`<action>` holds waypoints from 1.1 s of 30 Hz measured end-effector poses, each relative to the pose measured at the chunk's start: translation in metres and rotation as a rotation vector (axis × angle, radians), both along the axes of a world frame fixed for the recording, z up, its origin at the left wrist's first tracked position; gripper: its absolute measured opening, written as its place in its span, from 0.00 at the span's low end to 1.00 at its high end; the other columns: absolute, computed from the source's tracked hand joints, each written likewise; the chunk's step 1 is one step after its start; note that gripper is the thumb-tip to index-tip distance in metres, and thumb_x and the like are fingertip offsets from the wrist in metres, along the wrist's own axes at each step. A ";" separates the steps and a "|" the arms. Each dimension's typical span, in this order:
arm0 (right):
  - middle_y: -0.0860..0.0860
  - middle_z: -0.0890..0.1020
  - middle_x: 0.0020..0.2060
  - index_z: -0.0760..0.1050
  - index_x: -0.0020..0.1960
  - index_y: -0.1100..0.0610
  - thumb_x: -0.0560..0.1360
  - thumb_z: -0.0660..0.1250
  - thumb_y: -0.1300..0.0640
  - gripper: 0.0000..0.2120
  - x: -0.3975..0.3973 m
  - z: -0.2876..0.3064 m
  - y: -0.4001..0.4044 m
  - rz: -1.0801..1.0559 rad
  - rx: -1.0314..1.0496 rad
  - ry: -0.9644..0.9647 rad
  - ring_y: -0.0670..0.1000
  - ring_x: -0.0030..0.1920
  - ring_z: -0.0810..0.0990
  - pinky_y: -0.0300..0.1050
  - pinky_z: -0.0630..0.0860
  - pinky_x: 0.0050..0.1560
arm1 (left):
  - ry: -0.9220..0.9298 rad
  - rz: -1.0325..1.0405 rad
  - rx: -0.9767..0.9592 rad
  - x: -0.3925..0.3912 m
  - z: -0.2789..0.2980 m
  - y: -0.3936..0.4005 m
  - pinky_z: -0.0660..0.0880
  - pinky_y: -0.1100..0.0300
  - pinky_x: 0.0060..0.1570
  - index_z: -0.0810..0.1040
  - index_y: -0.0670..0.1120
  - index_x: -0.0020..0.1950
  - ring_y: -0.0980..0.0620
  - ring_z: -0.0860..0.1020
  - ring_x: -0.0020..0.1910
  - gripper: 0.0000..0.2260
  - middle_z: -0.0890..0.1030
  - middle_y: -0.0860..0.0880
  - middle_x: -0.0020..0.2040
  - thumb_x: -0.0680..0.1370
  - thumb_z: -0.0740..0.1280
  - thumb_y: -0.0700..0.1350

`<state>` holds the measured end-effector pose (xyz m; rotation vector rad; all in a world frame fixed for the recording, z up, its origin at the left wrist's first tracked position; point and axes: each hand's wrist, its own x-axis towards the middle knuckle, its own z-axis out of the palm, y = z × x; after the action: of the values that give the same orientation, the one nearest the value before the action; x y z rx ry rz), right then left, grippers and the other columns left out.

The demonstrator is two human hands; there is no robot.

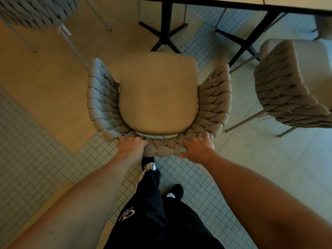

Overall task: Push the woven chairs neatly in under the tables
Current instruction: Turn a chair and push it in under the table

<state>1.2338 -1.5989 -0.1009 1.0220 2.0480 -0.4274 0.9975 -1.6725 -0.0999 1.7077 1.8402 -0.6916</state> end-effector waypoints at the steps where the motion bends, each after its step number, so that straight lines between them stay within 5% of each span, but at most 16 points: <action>1: 0.51 0.73 0.73 0.62 0.77 0.44 0.77 0.56 0.28 0.34 -0.001 0.000 0.008 -0.008 -0.003 0.002 0.57 0.73 0.70 0.69 0.51 0.74 | -0.003 -0.005 -0.007 -0.001 0.000 0.008 0.69 0.41 0.61 0.79 0.60 0.56 0.47 0.78 0.56 0.11 0.80 0.54 0.51 0.78 0.67 0.45; 33: 0.49 0.78 0.67 0.68 0.71 0.45 0.77 0.58 0.27 0.30 0.031 0.004 0.171 0.015 0.007 -0.001 0.57 0.69 0.74 0.66 0.55 0.72 | 0.009 0.018 -0.025 0.035 -0.001 0.166 0.67 0.36 0.64 0.80 0.59 0.56 0.46 0.78 0.56 0.13 0.79 0.52 0.49 0.79 0.64 0.42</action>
<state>1.2653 -1.4275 -0.0972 1.0108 2.0564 -0.4118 1.0322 -1.5067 -0.1012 1.6731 1.8430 -0.7127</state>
